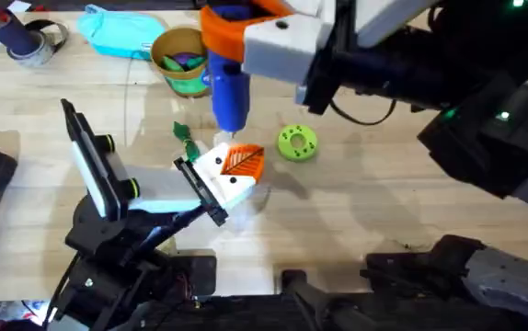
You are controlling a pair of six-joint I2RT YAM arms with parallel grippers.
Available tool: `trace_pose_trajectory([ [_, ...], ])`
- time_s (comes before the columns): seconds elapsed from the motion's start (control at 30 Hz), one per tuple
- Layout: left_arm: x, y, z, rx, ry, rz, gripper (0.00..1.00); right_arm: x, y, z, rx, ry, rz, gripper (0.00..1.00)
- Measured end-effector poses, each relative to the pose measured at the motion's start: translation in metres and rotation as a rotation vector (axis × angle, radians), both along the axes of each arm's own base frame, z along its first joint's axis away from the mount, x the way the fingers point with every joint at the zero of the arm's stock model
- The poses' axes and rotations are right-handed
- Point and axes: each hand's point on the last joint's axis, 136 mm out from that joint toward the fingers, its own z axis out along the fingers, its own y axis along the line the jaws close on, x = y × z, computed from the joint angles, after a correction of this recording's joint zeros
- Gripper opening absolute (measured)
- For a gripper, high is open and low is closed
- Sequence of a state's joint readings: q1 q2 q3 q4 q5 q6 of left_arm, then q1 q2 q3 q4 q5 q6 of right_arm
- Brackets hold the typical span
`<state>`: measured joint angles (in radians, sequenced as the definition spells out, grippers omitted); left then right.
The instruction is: Pick up the gripper from the table and insert it into the empty holder that is missing its gripper. Then pick up a screw, insert it into the mounting hole, and use the screwdriver to tighten it. Finally, clean up the table by picking up the vegetable and placing it into the bucket.
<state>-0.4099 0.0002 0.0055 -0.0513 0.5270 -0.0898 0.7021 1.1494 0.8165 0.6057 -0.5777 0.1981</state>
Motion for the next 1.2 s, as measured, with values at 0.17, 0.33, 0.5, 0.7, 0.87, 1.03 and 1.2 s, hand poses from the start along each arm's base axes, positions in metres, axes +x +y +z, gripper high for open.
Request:
trace_pose_trajectory([
  [0.17,0.0,0.0,0.0,0.0,0.0,0.0,0.009,-0.022,0.014,0.0,-0.005,-0.02,0.067,0.049],
  [0.33,0.0,0.0,0.0,0.0,0.0,0.0,0.009,-0.035,0.022,0.0,-0.018,-0.083,0.099,0.048],
  [0.5,0.0,0.0,0.0,0.0,0.0,0.0,0.009,-0.036,0.022,0.0,-0.025,-0.116,0.098,0.048],
  [0.7,0.0,0.0,0.0,0.0,0.0,0.0,0.009,-0.036,0.022,-0.001,-0.027,-0.125,0.098,0.049],
  [0.87,0.0,0.0,0.0,0.0,0.0,0.0,0.009,-0.036,0.028,-0.009,-0.042,-0.112,0.108,0.048],
  [1.03,0.0,0.0,0.0,0.0,0.0,0.0,0.009,-0.038,0.036,-0.018,-0.059,-0.095,0.127,0.047],
  [1.2,0.0,0.0,0.0,0.0,0.0,0.0,0.009,-0.038,0.036,-0.018,-0.059,-0.094,0.127,0.049],
])
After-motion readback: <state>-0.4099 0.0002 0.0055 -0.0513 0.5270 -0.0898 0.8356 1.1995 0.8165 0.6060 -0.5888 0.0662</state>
